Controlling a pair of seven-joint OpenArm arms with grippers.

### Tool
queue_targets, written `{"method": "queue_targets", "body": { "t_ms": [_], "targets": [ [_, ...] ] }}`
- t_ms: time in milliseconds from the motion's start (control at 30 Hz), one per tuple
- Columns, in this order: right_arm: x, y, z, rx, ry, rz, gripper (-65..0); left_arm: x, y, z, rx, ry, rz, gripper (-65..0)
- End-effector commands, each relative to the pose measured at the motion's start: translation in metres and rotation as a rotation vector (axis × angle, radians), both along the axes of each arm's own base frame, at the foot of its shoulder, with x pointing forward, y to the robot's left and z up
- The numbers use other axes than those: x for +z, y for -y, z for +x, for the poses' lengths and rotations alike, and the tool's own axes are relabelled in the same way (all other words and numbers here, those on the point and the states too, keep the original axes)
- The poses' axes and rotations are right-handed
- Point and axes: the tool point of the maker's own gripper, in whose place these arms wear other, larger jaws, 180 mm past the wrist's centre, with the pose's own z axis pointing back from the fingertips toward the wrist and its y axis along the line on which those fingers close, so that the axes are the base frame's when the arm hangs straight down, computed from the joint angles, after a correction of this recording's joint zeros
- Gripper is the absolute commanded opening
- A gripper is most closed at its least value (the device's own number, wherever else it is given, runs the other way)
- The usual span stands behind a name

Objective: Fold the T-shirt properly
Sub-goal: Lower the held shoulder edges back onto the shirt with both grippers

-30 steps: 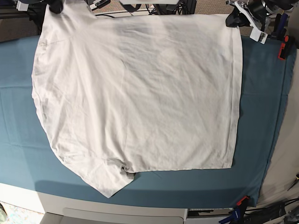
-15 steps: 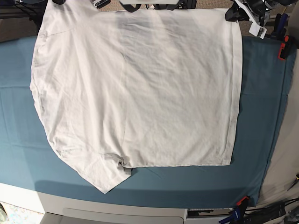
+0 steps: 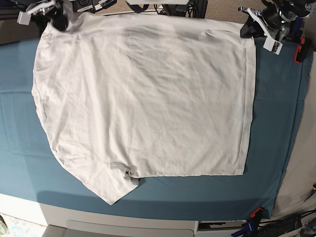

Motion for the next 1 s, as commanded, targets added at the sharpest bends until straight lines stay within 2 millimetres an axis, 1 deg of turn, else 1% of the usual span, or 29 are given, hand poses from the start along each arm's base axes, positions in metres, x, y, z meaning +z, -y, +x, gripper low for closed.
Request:
{"method": "queue_targets", "body": {
  "t_ms": [0,100,233,367,600,733,800,867,967],
  "targets": [
    [0.014,0.002,0.011,0.013,0.06,-0.033,-65.0,0.007,0.0,0.005,-0.003,0.033,-0.004,-65.0],
    [0.017,0.005,0.036,0.037,0.112,-0.116,-65.0,0.009,-0.001,0.012,-0.002,0.055,0.001,-65.0],
    [0.014,0.016,0.063,0.021,0.13,-0.218,-65.0,0.013,-0.004,0.029,-0.005,0.104,0.023,-65.0],
    [0.022,0.021,0.091,0.02,0.191,-0.286,-65.0,0.013,-0.01,0.046,0.013,0.135,0.026,-65.0],
    [0.038,0.025,0.136,0.021,0.284,-0.38,-65.0,0.004,-0.022,0.068,0.049,0.154,0.028,-65.0],
    [0.045,0.034,0.15,-0.023,0.297,-0.414,-65.0,0.002,-0.027,0.079,0.066,0.164,0.026,-65.0],
    [0.046,0.034,0.155,-0.024,0.304,-0.422,-65.0,0.002,-0.029,0.084,0.073,0.17,0.025,-65.0],
    [0.046,0.03,0.159,-0.005,0.308,-0.419,-65.0,0.002,-0.031,0.089,0.08,0.179,0.021,-65.0],
    [0.04,0.017,0.167,0.073,0.289,-0.448,-65.0,0.007,-0.031,0.098,0.081,0.203,0.021,-65.0]
  ]
}}
